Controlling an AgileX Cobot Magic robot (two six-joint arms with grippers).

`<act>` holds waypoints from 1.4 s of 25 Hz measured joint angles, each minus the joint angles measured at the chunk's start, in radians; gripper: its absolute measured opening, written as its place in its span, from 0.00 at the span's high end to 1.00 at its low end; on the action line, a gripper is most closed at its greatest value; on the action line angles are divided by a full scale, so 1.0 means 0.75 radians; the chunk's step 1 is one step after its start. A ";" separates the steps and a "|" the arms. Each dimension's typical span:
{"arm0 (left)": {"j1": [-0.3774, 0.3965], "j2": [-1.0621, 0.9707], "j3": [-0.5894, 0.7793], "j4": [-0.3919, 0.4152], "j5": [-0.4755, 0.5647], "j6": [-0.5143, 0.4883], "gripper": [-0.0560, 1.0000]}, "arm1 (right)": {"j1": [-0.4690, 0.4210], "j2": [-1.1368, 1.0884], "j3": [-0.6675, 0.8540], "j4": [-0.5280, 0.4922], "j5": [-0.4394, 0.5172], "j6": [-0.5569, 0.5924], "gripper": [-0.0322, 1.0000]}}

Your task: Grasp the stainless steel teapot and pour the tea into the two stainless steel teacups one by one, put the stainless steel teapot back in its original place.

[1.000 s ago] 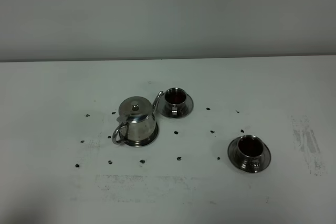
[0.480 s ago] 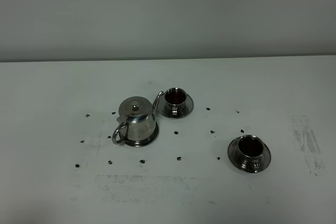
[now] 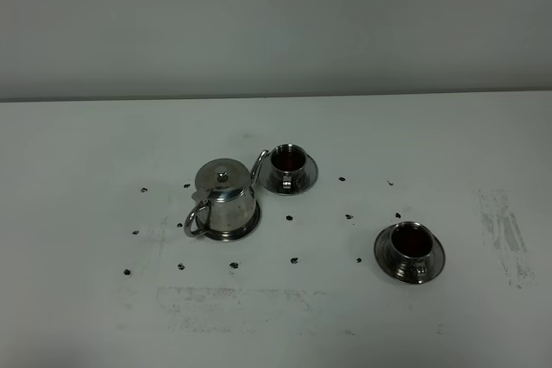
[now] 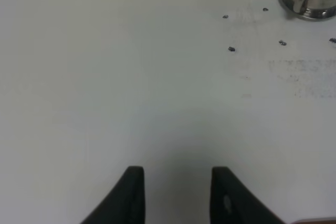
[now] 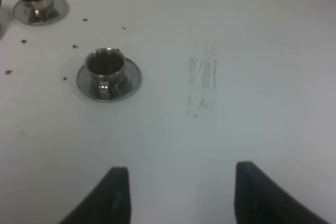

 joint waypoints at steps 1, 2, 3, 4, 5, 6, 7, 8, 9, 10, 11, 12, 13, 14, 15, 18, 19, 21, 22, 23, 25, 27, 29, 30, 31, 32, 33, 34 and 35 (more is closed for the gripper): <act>0.000 0.000 0.000 0.000 0.000 0.000 0.64 | 0.000 0.000 0.000 0.000 0.000 0.000 0.55; 0.000 0.000 0.000 0.000 0.000 0.000 0.64 | 0.000 0.000 0.000 0.000 0.000 0.000 0.55; 0.000 0.000 0.000 0.000 0.000 0.000 0.64 | 0.000 0.000 0.000 0.000 0.000 0.000 0.55; 0.000 0.000 0.000 0.000 0.000 0.001 0.64 | 0.000 0.000 0.000 0.000 0.000 0.000 0.55; 0.000 0.000 0.000 0.000 0.000 0.001 0.64 | 0.000 0.000 0.000 0.000 0.000 0.000 0.55; 0.000 0.000 0.000 0.000 0.000 0.001 0.64 | 0.000 0.000 0.000 0.000 0.000 0.000 0.55; 0.000 0.000 0.000 0.000 0.000 0.001 0.64 | 0.000 0.000 0.000 0.000 0.000 0.000 0.55; 0.000 0.000 0.000 0.000 0.000 0.001 0.64 | 0.000 0.000 0.000 0.000 0.000 0.000 0.55; 0.000 0.000 0.000 0.000 0.000 0.001 0.64 | 0.000 0.000 0.000 0.000 0.000 0.000 0.55; 0.000 0.000 0.000 0.000 0.000 0.001 0.64 | 0.000 0.000 0.000 0.000 0.000 0.000 0.55; 0.000 0.000 0.000 0.000 0.000 0.001 0.64 | 0.000 0.000 0.000 0.000 0.000 0.000 0.55; 0.000 0.000 0.000 0.000 0.000 0.001 0.64 | 0.000 0.000 0.000 0.000 0.000 0.000 0.55; 0.000 0.000 0.000 0.000 0.000 0.001 0.64 | 0.000 0.000 0.000 0.000 0.000 0.000 0.55; 0.000 0.000 0.000 0.000 0.000 0.001 0.64 | -0.005 0.000 0.000 0.000 0.000 0.000 0.55; 0.000 0.000 0.000 0.000 0.000 0.001 0.64 | -0.019 0.000 0.000 0.001 0.000 0.000 0.55; 0.000 0.000 0.000 0.000 0.000 0.001 0.64 | -0.077 0.000 0.000 0.001 0.000 0.000 0.55; 0.000 0.000 0.000 0.000 0.001 0.001 0.64 | -0.098 0.000 0.000 0.002 0.000 0.000 0.55; 0.000 0.000 0.000 0.000 0.001 0.001 0.64 | -0.129 0.000 0.000 0.003 0.000 0.000 0.55; 0.000 0.000 0.000 0.000 0.001 0.001 0.64 | -0.135 0.000 0.000 0.004 0.000 0.000 0.55; 0.000 0.000 0.000 0.000 0.001 0.001 0.64 | -0.138 0.000 0.000 0.004 0.000 0.000 0.55; 0.000 0.000 0.000 0.000 0.001 0.001 0.64 | -0.142 0.000 0.000 0.004 0.000 0.000 0.55; 0.000 0.000 0.000 0.000 0.001 0.001 0.64 | -0.142 0.000 0.000 0.004 0.000 0.000 0.55; 0.000 0.000 0.000 0.000 0.001 0.001 0.64 | -0.143 0.000 0.000 0.004 0.000 0.000 0.55; 0.000 0.000 0.000 0.000 0.001 0.001 0.64 | -0.143 0.000 0.000 0.004 0.000 0.000 0.55; 0.000 0.000 0.000 0.000 0.001 0.001 0.64 | -0.143 0.000 0.000 0.004 0.000 0.000 0.55; 0.000 0.000 0.000 0.000 0.001 0.001 0.64 | -0.143 0.000 0.000 0.004 0.000 0.000 0.55; 0.000 0.000 0.000 0.000 0.001 0.001 0.64 | -0.143 0.000 0.000 0.004 0.000 0.000 0.55; 0.000 0.000 0.000 0.000 0.001 0.001 0.64 | -0.143 0.000 0.000 0.004 0.000 0.000 0.55; 0.000 0.000 0.000 0.000 0.001 0.001 0.64 | -0.143 0.000 0.000 0.004 0.000 0.000 0.55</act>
